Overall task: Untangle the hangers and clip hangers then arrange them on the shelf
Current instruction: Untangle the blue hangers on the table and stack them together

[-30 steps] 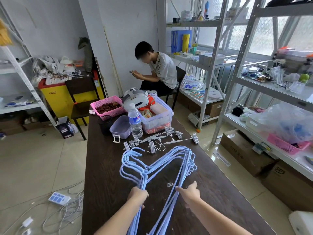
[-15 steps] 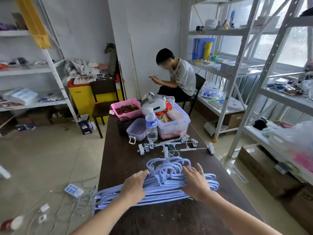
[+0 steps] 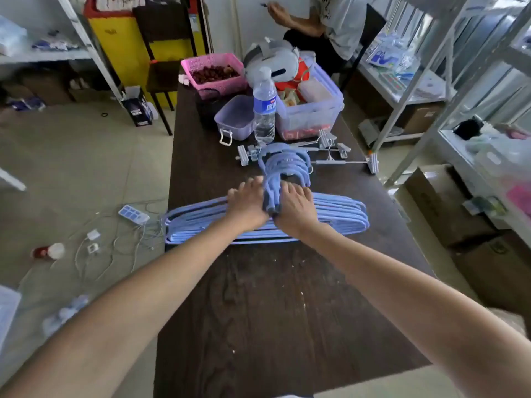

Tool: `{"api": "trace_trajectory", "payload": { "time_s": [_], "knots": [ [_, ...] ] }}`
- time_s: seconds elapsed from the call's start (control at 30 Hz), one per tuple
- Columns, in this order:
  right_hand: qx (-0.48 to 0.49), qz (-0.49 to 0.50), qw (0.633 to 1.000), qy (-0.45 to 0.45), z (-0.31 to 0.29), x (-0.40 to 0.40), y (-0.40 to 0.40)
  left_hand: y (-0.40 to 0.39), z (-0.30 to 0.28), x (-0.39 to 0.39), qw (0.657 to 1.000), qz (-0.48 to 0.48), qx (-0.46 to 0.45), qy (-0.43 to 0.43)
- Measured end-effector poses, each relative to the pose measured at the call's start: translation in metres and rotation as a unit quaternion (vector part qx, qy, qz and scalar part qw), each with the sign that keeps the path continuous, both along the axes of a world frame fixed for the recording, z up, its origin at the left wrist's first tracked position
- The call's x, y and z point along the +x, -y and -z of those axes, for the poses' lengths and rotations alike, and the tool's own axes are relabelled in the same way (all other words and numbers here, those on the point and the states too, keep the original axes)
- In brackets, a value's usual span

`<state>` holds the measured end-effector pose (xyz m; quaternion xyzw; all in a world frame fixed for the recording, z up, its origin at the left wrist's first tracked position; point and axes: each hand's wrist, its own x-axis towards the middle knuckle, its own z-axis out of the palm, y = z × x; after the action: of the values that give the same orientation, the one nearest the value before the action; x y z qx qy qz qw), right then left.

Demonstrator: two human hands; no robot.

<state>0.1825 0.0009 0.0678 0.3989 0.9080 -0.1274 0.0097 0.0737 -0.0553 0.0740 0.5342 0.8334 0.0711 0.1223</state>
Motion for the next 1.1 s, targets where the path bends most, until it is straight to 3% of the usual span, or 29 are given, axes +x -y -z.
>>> {"api": "trace_trajectory", "payload": {
  "time_s": [0.13,0.27,0.43,0.67,0.8,1.1],
  "knots": [
    [0.009,-0.017,0.998,-0.063,0.009,-0.015,-0.004,-0.016,0.008,-0.003,0.998,0.011,0.056,-0.008],
    [0.032,-0.033,0.997,-0.058,0.023,0.028,-0.037,0.021,0.025,-0.038,0.995,0.059,0.085,-0.006],
    [0.026,0.026,0.998,-0.057,0.043,0.084,-0.069,0.054,0.041,-0.068,0.993,0.050,0.092,-0.047],
    [0.063,0.047,0.992,-0.094,0.049,0.088,-0.067,0.070,0.038,-0.076,0.995,0.068,0.077,-0.013],
    [0.054,0.046,0.991,-0.110,0.049,0.097,-0.069,0.088,0.044,-0.093,0.994,0.061,0.080,-0.039],
    [0.087,0.012,0.982,-0.169,0.061,0.114,-0.076,0.109,0.062,-0.106,0.977,0.104,0.172,-0.067]
  ]
}}
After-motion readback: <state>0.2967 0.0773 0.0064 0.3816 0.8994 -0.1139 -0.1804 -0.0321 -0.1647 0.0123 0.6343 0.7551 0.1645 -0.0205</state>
